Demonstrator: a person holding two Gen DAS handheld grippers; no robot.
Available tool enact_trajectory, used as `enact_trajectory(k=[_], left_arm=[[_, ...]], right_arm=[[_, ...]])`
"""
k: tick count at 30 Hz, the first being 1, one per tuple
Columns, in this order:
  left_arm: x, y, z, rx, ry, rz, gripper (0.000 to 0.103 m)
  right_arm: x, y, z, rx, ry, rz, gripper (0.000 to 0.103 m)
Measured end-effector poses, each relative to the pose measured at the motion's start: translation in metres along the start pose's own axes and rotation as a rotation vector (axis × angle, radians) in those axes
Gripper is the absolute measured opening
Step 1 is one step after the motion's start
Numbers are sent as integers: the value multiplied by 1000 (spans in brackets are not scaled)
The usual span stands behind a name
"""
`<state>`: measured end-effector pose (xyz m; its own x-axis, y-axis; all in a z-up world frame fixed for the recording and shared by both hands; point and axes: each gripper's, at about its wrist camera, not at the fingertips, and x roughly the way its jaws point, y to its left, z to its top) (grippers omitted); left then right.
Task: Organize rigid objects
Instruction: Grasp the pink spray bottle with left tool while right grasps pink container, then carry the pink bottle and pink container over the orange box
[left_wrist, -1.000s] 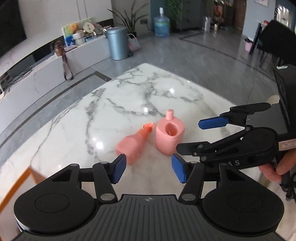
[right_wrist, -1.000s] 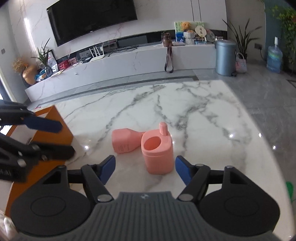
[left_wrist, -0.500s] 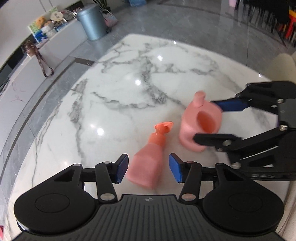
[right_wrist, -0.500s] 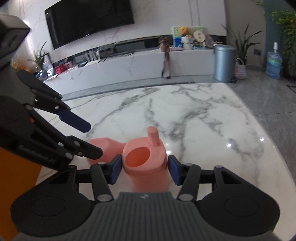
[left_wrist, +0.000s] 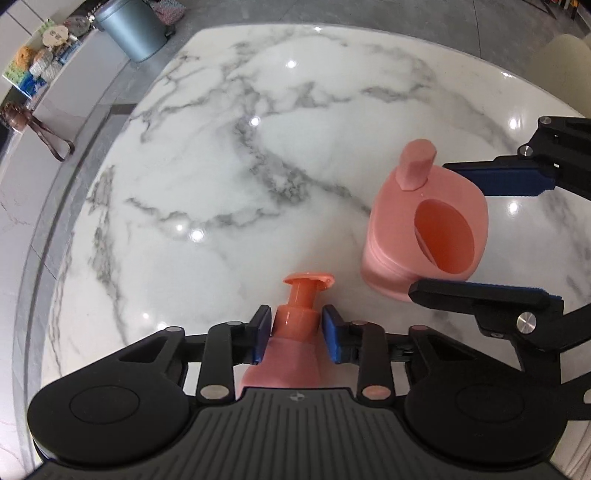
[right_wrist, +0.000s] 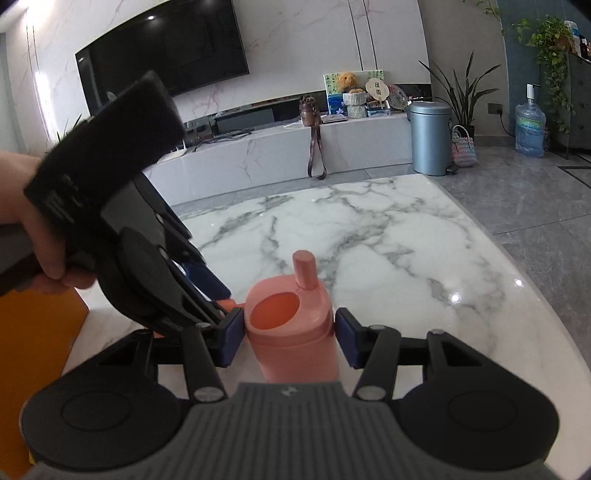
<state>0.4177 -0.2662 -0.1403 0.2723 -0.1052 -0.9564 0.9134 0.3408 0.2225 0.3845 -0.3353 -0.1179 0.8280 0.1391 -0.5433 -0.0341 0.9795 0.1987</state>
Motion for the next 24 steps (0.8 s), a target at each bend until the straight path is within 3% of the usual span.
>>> enact_trajectory(k=[5, 10, 12, 18, 24], left_arm=[[-12, -5, -7, -27, -32, 41, 30], [-43, -12, -32, -105, -145, 92, 30], [-56, -12, -44, -182, -203, 104, 29], [-81, -14, -88, -552, -343, 118, 28], [-110, -42, -117, -675, -495, 166, 28]], right_arm=[[-1, -4, 0, 17, -7, 15, 55], [-2, -5, -1, 23, -9, 18, 55], [-2, -4, -1, 21, -10, 16, 55], [-4, 4, -5, -10, -10, 17, 55], [-19, 13, -7, -28, -30, 48, 54]])
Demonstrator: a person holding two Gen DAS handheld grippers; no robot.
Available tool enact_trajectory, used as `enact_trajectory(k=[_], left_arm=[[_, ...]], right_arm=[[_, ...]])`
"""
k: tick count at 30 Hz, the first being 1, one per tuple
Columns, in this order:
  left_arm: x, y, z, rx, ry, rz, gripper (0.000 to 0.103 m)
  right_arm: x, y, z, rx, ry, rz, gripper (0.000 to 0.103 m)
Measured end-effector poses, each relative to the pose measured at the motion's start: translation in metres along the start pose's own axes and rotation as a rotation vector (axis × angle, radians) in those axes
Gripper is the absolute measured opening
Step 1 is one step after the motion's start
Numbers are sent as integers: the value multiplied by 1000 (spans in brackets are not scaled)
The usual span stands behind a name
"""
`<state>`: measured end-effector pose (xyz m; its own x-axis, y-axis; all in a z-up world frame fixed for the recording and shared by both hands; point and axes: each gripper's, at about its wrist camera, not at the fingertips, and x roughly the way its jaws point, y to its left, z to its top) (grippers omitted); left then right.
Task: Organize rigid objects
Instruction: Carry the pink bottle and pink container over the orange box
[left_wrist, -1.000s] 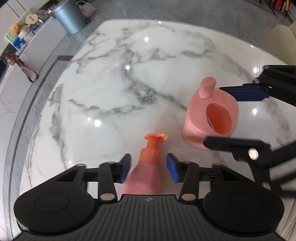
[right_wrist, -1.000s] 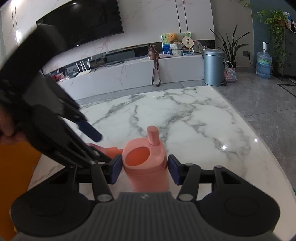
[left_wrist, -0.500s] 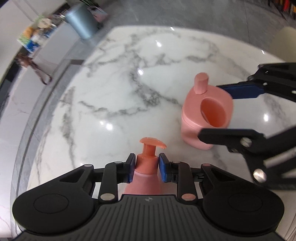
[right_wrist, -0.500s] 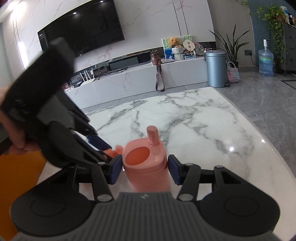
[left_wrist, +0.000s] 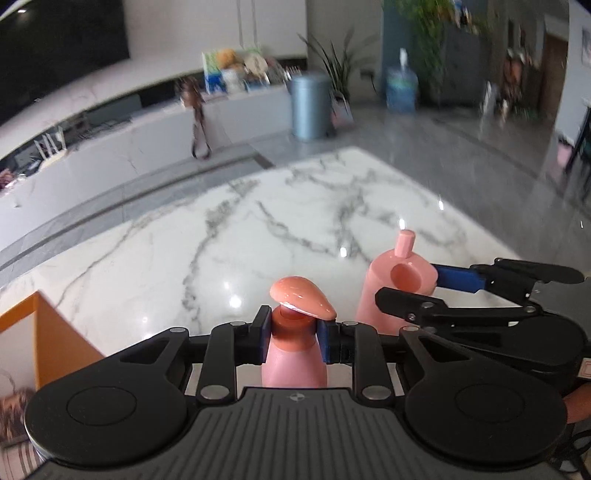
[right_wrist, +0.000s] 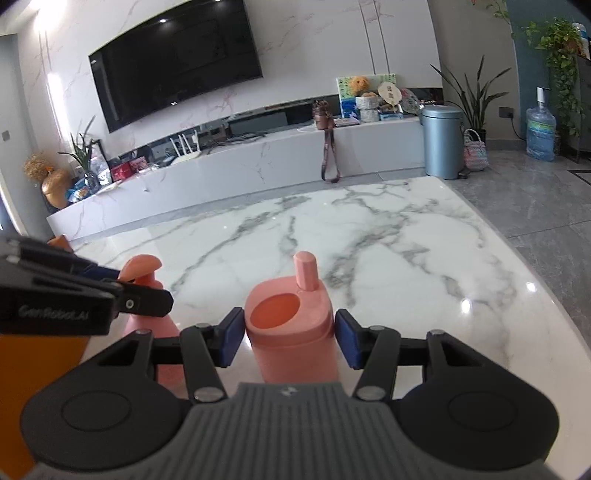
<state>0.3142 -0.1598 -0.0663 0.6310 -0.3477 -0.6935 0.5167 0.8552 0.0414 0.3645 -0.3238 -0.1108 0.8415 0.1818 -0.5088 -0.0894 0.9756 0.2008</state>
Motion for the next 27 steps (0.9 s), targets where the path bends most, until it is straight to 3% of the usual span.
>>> enact_trajectory(k=[4, 8, 12, 17, 27], left_arm=[[-41, -2, -9, -59, -107, 2, 28], [-89, -3, -16, -90, -196, -1, 28], [-131, 0, -19, -92, -257, -8, 28], [-182, 11, -29, -98, -307, -1, 28], [-253, 60, -67, -142, -349, 84, 28]], right_arm=[[-26, 12, 6, -49, -55, 0, 54], [-62, 19, 14, -15, -108, 6, 54], [-99, 31, 14, 41, -134, 35, 54], [-136, 65, 10, -7, -137, 76, 54], [-172, 140, 23, 48, -72, 344, 54]])
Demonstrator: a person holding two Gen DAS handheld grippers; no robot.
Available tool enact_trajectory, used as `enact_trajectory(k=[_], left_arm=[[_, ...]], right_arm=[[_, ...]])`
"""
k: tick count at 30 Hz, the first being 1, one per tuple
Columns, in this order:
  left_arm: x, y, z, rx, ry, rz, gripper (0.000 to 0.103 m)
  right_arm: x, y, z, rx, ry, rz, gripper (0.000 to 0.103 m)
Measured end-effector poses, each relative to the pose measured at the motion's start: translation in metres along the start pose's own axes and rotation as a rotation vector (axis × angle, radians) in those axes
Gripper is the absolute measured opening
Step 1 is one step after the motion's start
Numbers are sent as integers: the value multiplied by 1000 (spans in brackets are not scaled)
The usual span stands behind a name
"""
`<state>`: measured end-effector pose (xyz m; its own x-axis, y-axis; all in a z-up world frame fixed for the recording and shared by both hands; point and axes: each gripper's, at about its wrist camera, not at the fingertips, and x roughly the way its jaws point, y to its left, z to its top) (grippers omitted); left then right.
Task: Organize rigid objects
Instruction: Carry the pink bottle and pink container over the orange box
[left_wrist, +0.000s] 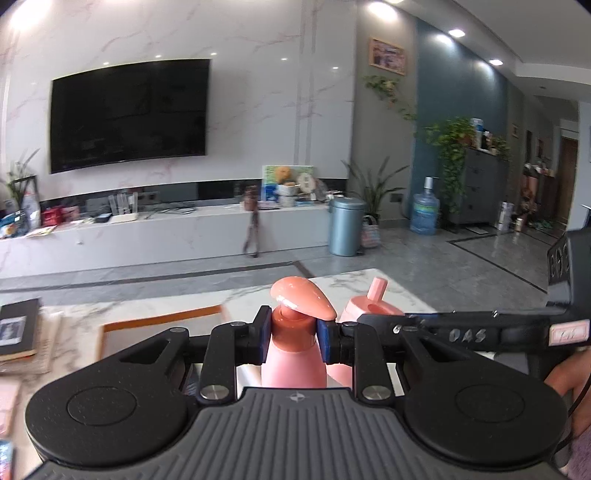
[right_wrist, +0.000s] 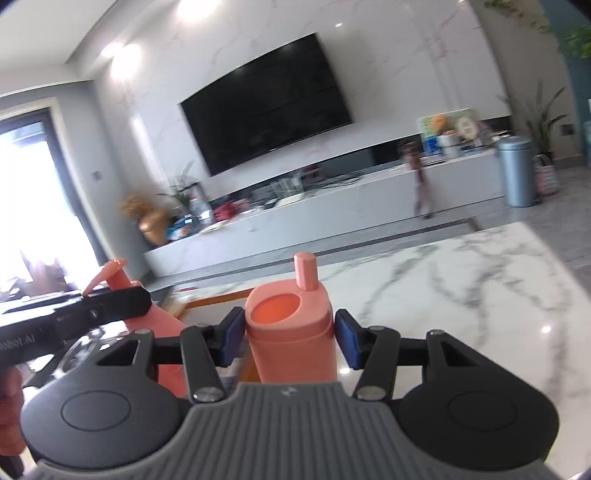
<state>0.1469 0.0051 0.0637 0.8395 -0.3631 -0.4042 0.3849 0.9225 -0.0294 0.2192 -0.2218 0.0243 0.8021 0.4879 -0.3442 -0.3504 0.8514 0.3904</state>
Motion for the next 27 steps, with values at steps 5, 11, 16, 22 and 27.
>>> enact_trajectory(k=[5, 11, 16, 22, 27], left_arm=[[-13, 48, -10, -36, 61, 44, 28], [8, 101, -25, -78, 201, 24, 28], [33, 121, -36, -45, 263, -10, 28], [44, 144, -63, 17, 303, -85, 28], [56, 153, -81, 102, 367, -140, 28]], right_arm=[[18, 46, -3, -30, 51, 99, 54], [69, 91, -15, -124, 203, 148, 54], [118, 102, -28, -164, 355, 145, 54], [170, 105, -45, -210, 514, 102, 54], [199, 97, -55, -145, 622, 55, 55]])
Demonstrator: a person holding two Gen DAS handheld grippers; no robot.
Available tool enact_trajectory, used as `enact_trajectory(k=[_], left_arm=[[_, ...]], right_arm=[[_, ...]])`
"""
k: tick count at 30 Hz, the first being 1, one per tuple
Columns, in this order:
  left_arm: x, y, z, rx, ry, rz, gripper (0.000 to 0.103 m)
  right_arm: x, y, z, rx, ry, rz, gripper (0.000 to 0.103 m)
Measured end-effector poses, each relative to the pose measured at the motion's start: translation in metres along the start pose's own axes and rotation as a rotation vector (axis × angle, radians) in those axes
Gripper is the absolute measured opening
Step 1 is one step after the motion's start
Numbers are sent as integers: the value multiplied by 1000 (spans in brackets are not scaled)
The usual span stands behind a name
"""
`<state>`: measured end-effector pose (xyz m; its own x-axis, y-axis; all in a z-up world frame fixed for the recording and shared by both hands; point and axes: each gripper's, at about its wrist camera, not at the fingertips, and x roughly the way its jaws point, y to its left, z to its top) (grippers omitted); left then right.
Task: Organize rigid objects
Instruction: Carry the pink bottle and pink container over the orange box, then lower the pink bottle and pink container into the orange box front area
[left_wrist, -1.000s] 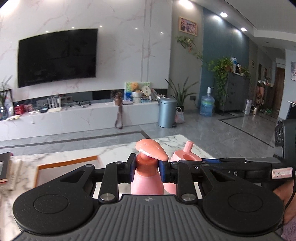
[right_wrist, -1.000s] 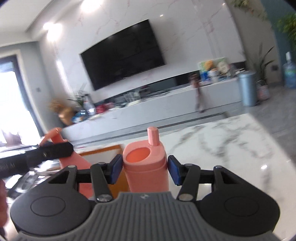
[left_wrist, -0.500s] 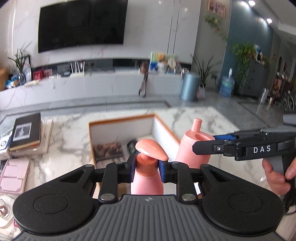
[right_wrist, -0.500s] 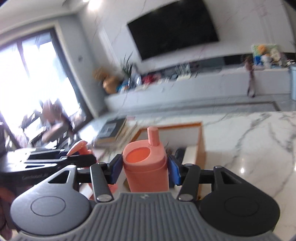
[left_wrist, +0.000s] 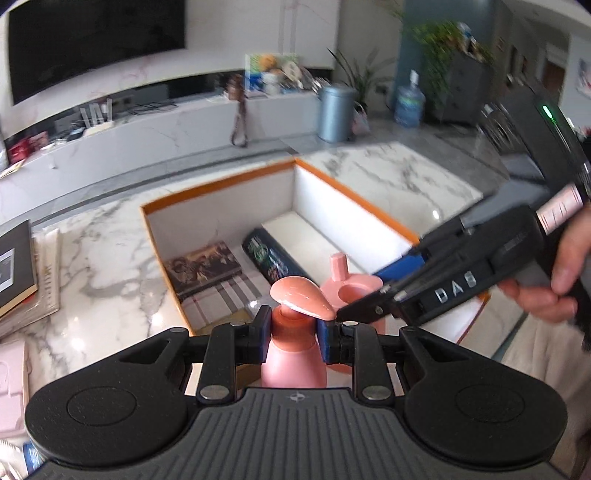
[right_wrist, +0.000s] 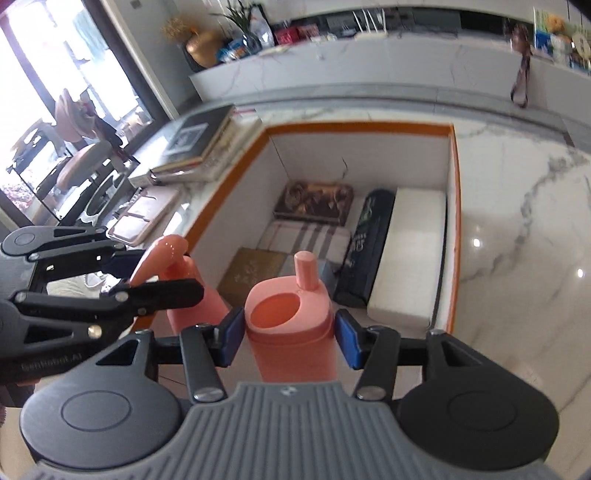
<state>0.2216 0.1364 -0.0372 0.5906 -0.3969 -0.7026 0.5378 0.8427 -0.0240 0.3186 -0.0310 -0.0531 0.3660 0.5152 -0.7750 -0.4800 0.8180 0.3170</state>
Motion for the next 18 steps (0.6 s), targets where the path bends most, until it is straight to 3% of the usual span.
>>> enact_trajectory(k=[6, 18], left_arm=[[17, -2, -8, 141, 66, -26, 28], [30, -12, -24, 207, 67, 69, 30]], right_arm=[[23, 0, 7, 13, 61, -2, 55], [37, -2, 5, 21, 81, -7, 55]])
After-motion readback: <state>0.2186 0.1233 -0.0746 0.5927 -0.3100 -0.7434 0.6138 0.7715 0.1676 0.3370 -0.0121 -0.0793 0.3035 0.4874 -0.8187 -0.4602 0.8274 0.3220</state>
